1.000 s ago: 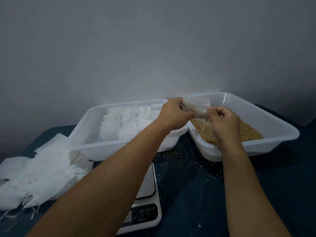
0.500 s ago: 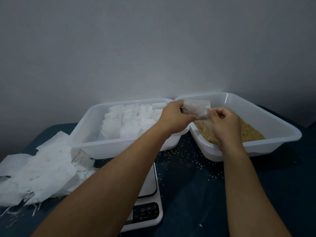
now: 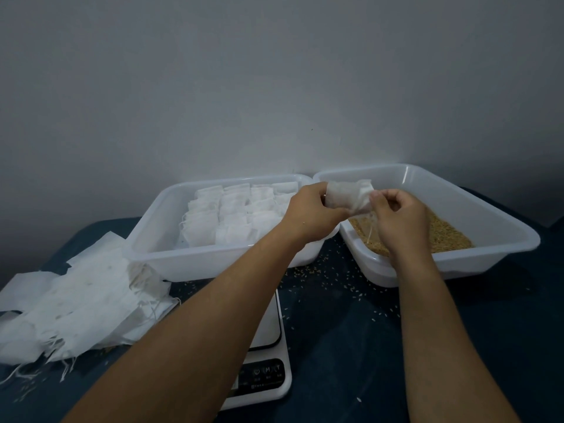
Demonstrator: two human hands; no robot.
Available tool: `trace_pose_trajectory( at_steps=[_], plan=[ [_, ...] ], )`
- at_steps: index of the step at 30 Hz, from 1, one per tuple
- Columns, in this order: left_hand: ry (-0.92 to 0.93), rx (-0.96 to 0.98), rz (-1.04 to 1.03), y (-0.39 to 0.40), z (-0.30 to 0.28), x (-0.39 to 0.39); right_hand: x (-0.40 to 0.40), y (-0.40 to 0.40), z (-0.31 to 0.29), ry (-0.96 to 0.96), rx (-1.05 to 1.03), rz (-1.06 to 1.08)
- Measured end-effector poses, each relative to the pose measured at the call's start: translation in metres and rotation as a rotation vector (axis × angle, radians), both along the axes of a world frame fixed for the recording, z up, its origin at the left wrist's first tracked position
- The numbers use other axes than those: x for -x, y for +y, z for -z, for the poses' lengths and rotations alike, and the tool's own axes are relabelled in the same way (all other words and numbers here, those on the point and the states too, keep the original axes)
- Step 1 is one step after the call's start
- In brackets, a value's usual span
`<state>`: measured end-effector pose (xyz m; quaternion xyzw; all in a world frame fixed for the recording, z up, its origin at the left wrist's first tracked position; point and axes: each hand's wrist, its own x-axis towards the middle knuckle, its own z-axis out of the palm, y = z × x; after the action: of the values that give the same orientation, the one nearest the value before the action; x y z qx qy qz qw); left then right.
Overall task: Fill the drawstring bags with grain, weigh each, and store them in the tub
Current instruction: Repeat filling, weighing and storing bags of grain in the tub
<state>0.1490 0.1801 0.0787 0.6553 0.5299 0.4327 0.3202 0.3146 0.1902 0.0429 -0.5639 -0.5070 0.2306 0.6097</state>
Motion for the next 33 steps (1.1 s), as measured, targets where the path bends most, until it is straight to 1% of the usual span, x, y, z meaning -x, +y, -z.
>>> trace_pose_trajectory(
  at_steps=[4,8,10,13,15,17,18,20,22,23,24,26,29,31,33],
  plan=[
    [-0.063,0.006,-0.002,-0.01,0.006,0.004,0.005,-0.01,-0.01,-0.104,-0.148,-0.028],
    [-0.116,-0.021,0.016,-0.03,0.017,0.011,0.015,-0.022,-0.021,-0.234,-0.28,-0.14],
    [-0.166,-0.013,0.03,-0.04,0.025,0.016,0.022,-0.028,-0.026,-0.363,-0.366,-0.183],
    [-0.285,0.057,0.077,-0.055,0.038,0.026,0.033,-0.039,-0.029,-0.588,-0.466,-0.236],
    [-0.314,0.071,0.08,-0.063,0.046,0.035,0.041,-0.045,-0.03,-0.68,-0.498,-0.279],
    [-0.299,0.033,0.064,-0.069,0.053,0.047,0.052,-0.05,-0.028,-0.717,-0.531,-0.329],
    [-0.303,0.015,0.054,-0.073,0.057,0.054,0.059,-0.052,-0.024,-0.695,-0.544,-0.358],
    [-0.34,-0.012,0.022,-0.08,0.064,0.067,0.074,-0.058,-0.015,-0.532,-0.492,-0.412],
    [-0.371,-0.033,-0.028,-0.087,0.071,0.081,0.088,-0.063,-0.006,-0.321,-0.334,-0.476],
    [-0.376,-0.041,-0.053,-0.09,0.074,0.089,0.094,-0.064,-0.001,-0.254,-0.249,-0.524],
    [-0.371,-0.05,-0.072,-0.092,0.076,0.096,0.099,-0.065,0.004,-0.227,-0.182,-0.568],
    [-0.336,-0.073,-0.105,-0.098,0.079,0.109,0.107,-0.065,0.015,-0.258,-0.112,-0.624],
    [-0.302,-0.079,-0.116,-0.105,0.083,0.125,0.119,-0.065,0.026,-0.25,-0.128,-0.621],
    [-0.342,-0.053,-0.075,-0.109,0.086,0.131,0.124,-0.066,0.031,-0.207,-0.138,-0.633],
    [-0.456,-0.016,-0.041,-0.112,0.089,0.136,0.125,-0.067,0.033,-0.182,-0.143,-0.649]
  ],
)
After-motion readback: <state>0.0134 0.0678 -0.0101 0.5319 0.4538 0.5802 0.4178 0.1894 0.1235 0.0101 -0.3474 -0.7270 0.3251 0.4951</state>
